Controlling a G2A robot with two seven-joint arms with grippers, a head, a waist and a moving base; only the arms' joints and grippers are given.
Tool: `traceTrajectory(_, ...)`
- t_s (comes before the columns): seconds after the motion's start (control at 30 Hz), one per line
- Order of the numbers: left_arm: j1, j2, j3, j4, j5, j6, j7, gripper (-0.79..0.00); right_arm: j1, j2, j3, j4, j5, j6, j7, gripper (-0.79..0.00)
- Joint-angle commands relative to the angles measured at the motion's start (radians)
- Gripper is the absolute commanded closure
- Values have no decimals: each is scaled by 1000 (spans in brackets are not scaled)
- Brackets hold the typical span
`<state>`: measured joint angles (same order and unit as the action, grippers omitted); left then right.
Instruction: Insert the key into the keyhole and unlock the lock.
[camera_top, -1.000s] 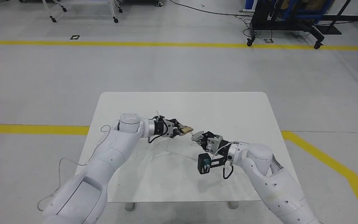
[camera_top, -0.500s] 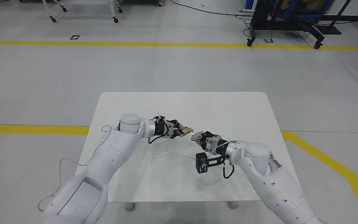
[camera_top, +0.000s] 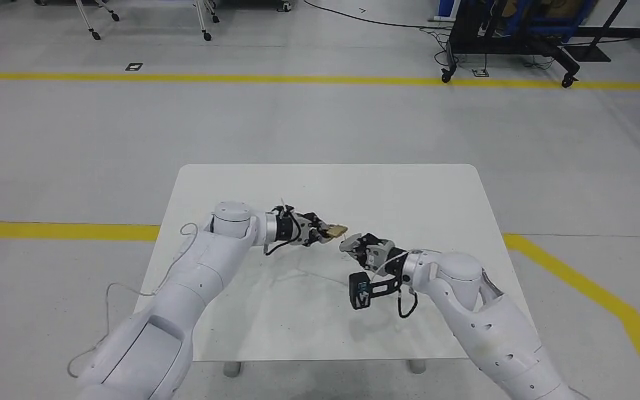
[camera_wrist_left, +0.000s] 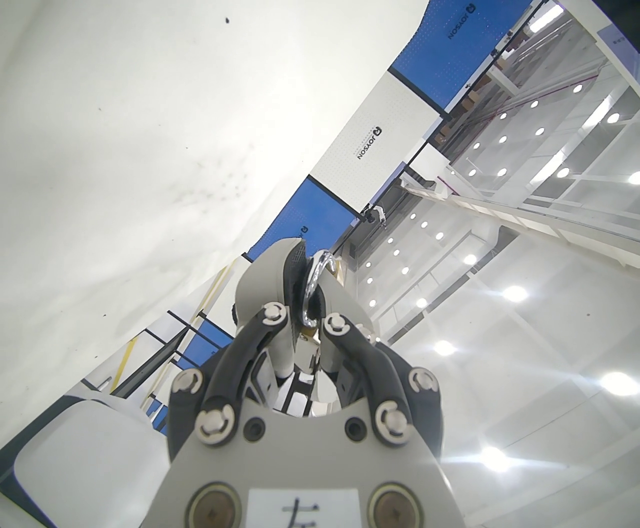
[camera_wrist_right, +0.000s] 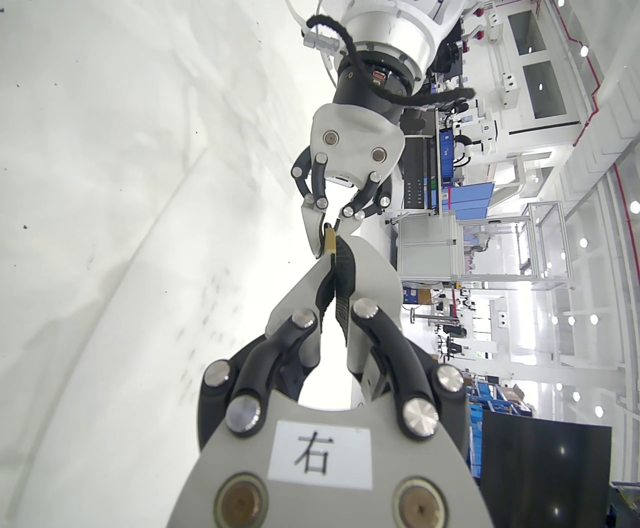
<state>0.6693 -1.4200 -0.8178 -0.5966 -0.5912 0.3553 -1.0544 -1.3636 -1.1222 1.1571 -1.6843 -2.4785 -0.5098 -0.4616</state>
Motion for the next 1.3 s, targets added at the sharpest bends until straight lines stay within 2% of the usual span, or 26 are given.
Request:
traceTrajectory(0.0, -2, 1, -1, -2, 7, -9, -13, 0, -6, 4, 11, 2, 22, 13, -43, 0)
traceTrajectory(0.17, -1, 12, -22, -19, 11, -105, -87, 0, -52, 25, 82, -8, 70, 67, -206, 0)
traceTrajectory(0.33, 13, 20, -30, -46, 25, -171, -144, 0, -90, 49, 128, -40, 37, 95, -378, 0)
traceTrajectory(0.43, 18, 21, -23, -58, 46, -174, -157, 0, -96, 56, 124, -67, -16, 72, -335, 0)
traceTrajectory(0.7, 22, 23, -22, -73, 66, -183, -169, 0, -50, 57, 76, -51, -29, 7, -261, 0)
traceTrajectory(1.27, 23, 24, -31, -73, 77, -170, -159, 0, -36, 67, 49, -41, 2, 3, -211, 0)
